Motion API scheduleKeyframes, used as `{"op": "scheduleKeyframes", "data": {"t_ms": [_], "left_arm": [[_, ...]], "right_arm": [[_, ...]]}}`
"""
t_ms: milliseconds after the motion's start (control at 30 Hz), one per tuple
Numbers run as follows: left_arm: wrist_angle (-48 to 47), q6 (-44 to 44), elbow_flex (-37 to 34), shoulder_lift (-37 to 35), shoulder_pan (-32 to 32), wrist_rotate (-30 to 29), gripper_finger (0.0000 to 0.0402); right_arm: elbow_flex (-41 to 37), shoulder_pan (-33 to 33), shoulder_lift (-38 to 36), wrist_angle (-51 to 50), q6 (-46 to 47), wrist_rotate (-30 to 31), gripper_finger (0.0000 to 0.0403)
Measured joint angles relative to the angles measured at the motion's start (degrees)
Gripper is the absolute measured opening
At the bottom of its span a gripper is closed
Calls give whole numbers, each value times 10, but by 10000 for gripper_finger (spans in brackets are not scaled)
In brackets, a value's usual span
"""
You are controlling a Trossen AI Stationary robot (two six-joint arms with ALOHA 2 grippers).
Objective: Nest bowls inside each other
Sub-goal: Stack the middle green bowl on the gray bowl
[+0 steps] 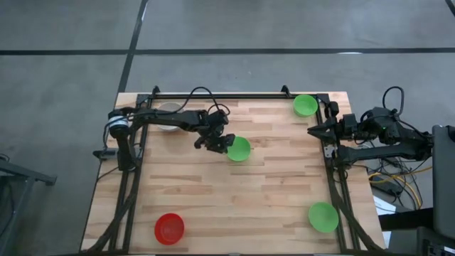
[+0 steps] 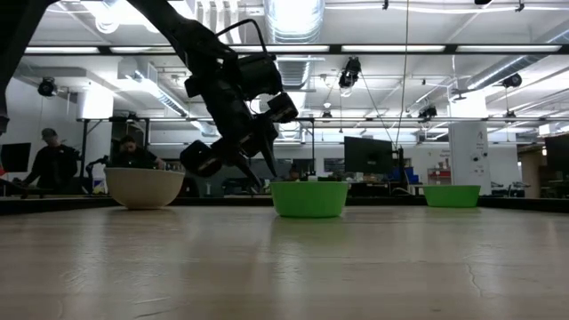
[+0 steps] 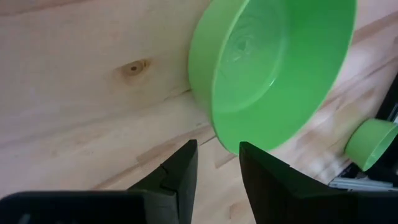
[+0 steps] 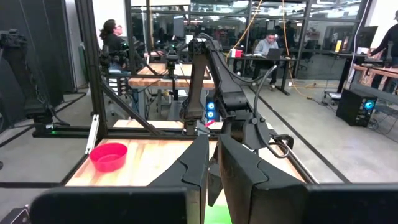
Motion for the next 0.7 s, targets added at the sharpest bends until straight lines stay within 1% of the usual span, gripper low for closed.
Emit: {"op": "scheduleKeyframes", "data": {"t_ms": [67,200,500,700], "left_arm": [[-1,-22,1,0,0,-3,124],[0,-65,1,0,0,-31,124],[2,-79,0,1,0,-46,124],[10,-83,0,23,-6,-32,124]], "right_arm": [[0,0,0,0,0,0,34],[0,0,0,0,0,0,34],[0,0,0,0,0,0,34],[0,0,0,0,0,0,34]]}}
